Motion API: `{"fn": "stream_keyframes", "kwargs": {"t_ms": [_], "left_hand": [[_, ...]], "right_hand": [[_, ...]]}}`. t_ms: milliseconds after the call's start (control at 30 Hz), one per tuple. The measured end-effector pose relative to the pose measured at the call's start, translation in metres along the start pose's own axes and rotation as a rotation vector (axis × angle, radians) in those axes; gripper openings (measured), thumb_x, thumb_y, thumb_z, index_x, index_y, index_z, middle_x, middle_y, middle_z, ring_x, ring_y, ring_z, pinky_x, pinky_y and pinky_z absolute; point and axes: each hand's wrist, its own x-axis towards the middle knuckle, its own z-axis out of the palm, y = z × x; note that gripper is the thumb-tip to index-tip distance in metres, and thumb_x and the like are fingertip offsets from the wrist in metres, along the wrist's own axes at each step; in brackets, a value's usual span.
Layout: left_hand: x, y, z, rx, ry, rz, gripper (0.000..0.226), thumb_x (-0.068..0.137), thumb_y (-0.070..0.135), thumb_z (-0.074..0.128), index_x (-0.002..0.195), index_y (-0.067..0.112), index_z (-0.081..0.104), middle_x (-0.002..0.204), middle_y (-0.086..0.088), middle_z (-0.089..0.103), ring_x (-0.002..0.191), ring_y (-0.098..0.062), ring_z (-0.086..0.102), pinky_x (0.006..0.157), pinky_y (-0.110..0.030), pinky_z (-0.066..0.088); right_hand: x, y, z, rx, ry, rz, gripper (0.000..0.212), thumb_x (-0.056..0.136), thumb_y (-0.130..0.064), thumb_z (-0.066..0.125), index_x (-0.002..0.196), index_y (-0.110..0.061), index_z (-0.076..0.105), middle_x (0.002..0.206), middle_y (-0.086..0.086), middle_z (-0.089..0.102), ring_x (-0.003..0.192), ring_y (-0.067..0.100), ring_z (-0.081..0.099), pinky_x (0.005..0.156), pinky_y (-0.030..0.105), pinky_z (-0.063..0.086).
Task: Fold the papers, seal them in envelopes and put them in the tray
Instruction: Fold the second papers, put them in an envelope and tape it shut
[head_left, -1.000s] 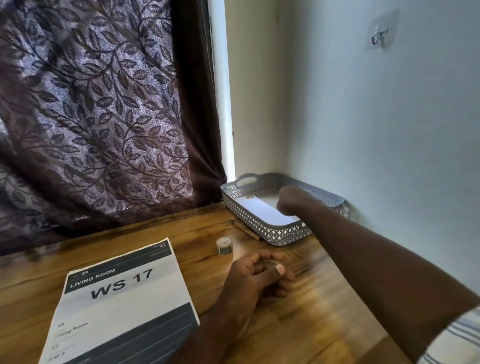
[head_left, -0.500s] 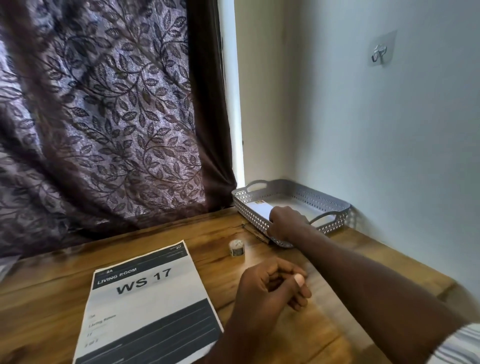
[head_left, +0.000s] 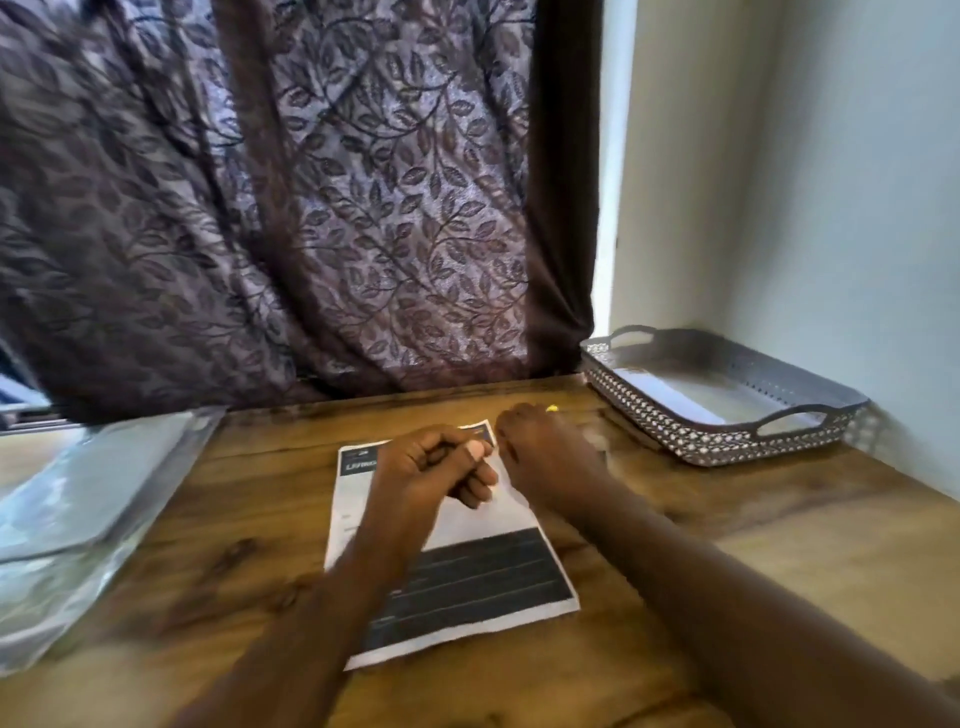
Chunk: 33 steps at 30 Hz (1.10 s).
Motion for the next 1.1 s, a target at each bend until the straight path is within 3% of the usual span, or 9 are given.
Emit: {"fn": "stream_keyframes", "kwargs": {"t_ms": [133,267,400,533,667,867,933,1000,1100], "left_hand": [[0.008,-0.021,-0.065,0.200,0.047,-0.035,0.014,0.096,0.005,0.060,0.097,0.009,0.074,0.090,-0.008,0.077,0.085,-0.025,0.073,0.072,-0.031,0.058],[0.011,-0.044,-0.101,0.346,0.052,-0.126,0.014,0.092,0.011,0.069,0.094,0.022,0.077,0.099,0.002,0.077,0.095,-0.019,0.071,0.080,-0.027,0.056],[0.014,-0.057,-0.110,0.353,-0.075,-0.260,0.013,0.089,0.018,0.072,0.099,0.026,0.077,0.106,0.010,0.076,0.101,-0.011,0.070,0.087,-0.024,0.054],[0.018,-0.064,-0.112,0.488,-0.102,-0.259,0.013,0.090,0.023,0.072,0.101,0.029,0.075,0.101,0.020,0.075,0.097,-0.001,0.069,0.081,-0.013,0.052],[0.018,-0.069,-0.116,0.563,-0.107,-0.256,0.011,0.092,0.024,0.071,0.097,0.033,0.074,0.096,0.021,0.074,0.095,-0.001,0.068,0.079,-0.013,0.052],[0.017,-0.068,-0.116,0.544,-0.088,-0.272,0.012,0.093,0.023,0.068,0.102,0.023,0.076,0.097,0.006,0.077,0.093,-0.016,0.071,0.087,-0.032,0.058],[0.016,-0.068,-0.119,0.523,-0.074,-0.278,0.012,0.093,0.021,0.067,0.102,0.022,0.076,0.098,0.007,0.077,0.094,-0.013,0.071,0.087,-0.028,0.057],[0.015,-0.066,-0.121,0.509,-0.068,-0.299,0.011,0.094,0.020,0.067,0.100,0.022,0.076,0.097,0.010,0.077,0.092,-0.008,0.070,0.081,-0.022,0.056],[0.016,-0.064,-0.116,0.481,-0.030,-0.303,0.010,0.094,0.020,0.065,0.096,0.023,0.075,0.093,0.006,0.077,0.086,-0.010,0.071,0.074,-0.022,0.055]], "right_hand": [[0.005,-0.014,0.036,0.182,-0.109,0.166,0.028,0.096,-0.033,0.059,0.120,-0.020,0.062,0.117,0.002,0.066,0.104,0.020,0.062,0.075,0.028,0.038],[0.018,-0.005,0.046,0.298,-0.178,0.323,0.016,0.094,-0.021,0.060,0.095,-0.010,0.071,0.096,0.007,0.070,0.092,0.024,0.065,0.069,0.027,0.043],[0.034,0.004,0.050,0.427,-0.193,0.504,0.018,0.094,-0.017,0.061,0.091,-0.010,0.078,0.095,0.006,0.075,0.088,0.020,0.067,0.072,0.027,0.050],[0.043,0.000,0.062,0.482,-0.205,0.501,0.015,0.094,-0.024,0.066,0.088,-0.016,0.076,0.087,-0.001,0.073,0.081,0.016,0.065,0.058,0.022,0.041],[0.044,0.001,0.064,0.547,-0.150,0.462,0.011,0.089,-0.021,0.074,0.082,-0.026,0.067,0.073,-0.013,0.060,0.068,0.003,0.056,0.055,0.016,0.032],[0.042,0.005,0.067,0.582,-0.130,0.430,0.032,0.089,-0.023,0.075,0.063,-0.023,0.056,0.060,-0.008,0.052,0.058,0.007,0.047,0.053,0.021,0.030],[0.042,0.004,0.067,0.603,-0.149,0.410,0.024,0.090,-0.023,0.073,0.069,-0.018,0.061,0.064,-0.006,0.057,0.062,0.011,0.052,0.053,0.020,0.032],[0.042,0.004,0.066,0.631,-0.199,0.378,0.009,0.090,-0.023,0.073,0.092,-0.015,0.072,0.082,-0.005,0.069,0.073,0.009,0.061,0.057,0.016,0.037],[0.040,0.010,0.065,0.653,-0.246,0.328,0.025,0.087,-0.021,0.077,0.111,-0.014,0.073,0.101,-0.002,0.074,0.086,0.010,0.066,0.065,0.015,0.045]]}}
